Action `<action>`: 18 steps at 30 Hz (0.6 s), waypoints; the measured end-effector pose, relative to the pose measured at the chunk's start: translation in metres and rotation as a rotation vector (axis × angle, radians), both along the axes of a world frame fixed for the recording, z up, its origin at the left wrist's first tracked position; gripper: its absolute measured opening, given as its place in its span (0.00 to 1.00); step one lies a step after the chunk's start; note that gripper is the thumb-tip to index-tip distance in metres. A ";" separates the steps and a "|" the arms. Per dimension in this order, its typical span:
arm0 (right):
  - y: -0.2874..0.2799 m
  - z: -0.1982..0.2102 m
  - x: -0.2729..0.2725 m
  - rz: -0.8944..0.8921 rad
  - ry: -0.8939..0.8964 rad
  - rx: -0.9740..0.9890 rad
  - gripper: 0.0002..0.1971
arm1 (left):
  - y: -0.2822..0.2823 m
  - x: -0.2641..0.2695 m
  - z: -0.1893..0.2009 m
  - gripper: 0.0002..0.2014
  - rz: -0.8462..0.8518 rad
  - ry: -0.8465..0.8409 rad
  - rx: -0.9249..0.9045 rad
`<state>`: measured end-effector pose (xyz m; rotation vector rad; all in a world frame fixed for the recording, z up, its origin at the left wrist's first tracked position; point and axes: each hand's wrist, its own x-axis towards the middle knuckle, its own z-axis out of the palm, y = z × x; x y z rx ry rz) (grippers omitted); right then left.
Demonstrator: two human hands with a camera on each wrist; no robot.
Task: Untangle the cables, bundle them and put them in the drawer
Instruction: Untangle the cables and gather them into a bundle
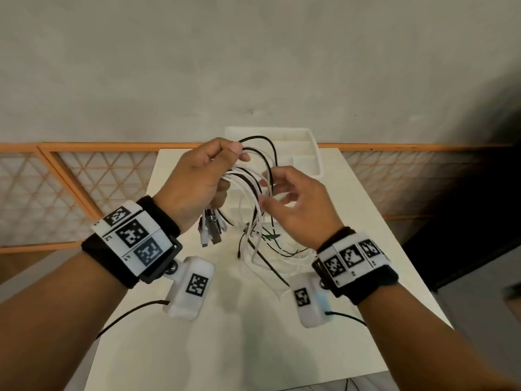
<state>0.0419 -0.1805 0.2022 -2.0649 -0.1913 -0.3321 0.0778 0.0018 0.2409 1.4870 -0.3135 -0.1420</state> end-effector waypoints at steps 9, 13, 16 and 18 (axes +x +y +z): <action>-0.057 -0.117 0.000 -0.027 0.663 -0.668 0.24 | 0.029 0.010 0.035 0.15 0.260 -0.113 -0.156; -0.101 -0.135 -0.004 -0.123 0.750 -0.826 0.23 | 0.039 0.017 0.019 0.14 0.356 -0.107 -0.095; -0.117 -0.107 0.010 -0.375 0.629 -0.496 0.15 | 0.034 0.021 0.000 0.14 0.415 -0.084 0.005; -0.122 -0.074 0.017 -0.504 0.408 -0.063 0.11 | 0.030 0.023 -0.011 0.14 0.440 -0.081 0.069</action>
